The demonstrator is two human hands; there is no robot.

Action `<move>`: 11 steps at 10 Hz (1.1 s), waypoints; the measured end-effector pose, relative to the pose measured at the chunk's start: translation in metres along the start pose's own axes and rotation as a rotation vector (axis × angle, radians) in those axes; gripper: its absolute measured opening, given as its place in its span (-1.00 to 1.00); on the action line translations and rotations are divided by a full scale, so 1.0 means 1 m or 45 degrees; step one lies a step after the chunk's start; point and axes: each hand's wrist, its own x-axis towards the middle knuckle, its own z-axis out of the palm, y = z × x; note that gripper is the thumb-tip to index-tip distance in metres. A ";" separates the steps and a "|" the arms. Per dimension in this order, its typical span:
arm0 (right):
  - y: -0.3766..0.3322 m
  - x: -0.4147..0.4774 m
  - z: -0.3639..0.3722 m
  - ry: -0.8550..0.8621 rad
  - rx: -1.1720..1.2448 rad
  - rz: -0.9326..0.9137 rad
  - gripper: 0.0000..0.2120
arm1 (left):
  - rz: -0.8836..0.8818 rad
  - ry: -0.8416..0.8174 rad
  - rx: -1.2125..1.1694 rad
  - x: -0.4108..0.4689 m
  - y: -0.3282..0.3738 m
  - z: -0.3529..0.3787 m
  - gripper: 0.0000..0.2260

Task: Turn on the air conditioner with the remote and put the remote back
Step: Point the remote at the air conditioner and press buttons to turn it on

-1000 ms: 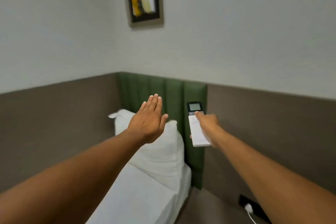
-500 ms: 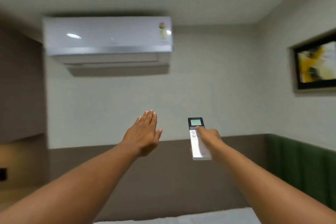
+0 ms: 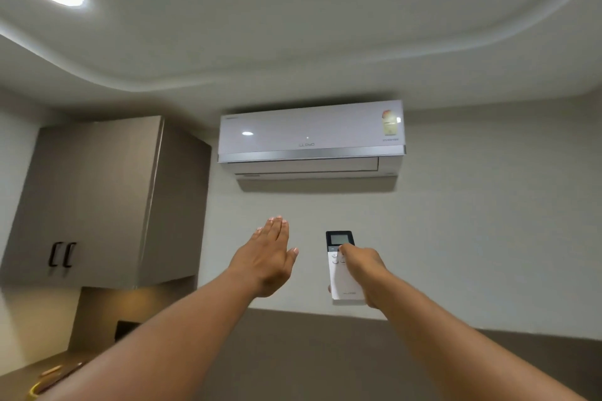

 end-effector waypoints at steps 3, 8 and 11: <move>-0.027 -0.008 -0.032 0.125 -0.036 -0.022 -0.74 | 0.059 0.007 -0.067 0.010 0.038 0.000 -0.41; -0.032 -0.025 -0.038 0.105 -0.146 -0.032 -0.88 | 0.059 0.003 -0.057 0.005 0.040 -0.006 -0.41; -0.030 -0.026 -0.039 0.092 -0.139 -0.034 -0.89 | 0.065 -0.007 -0.044 0.005 0.035 -0.008 -0.41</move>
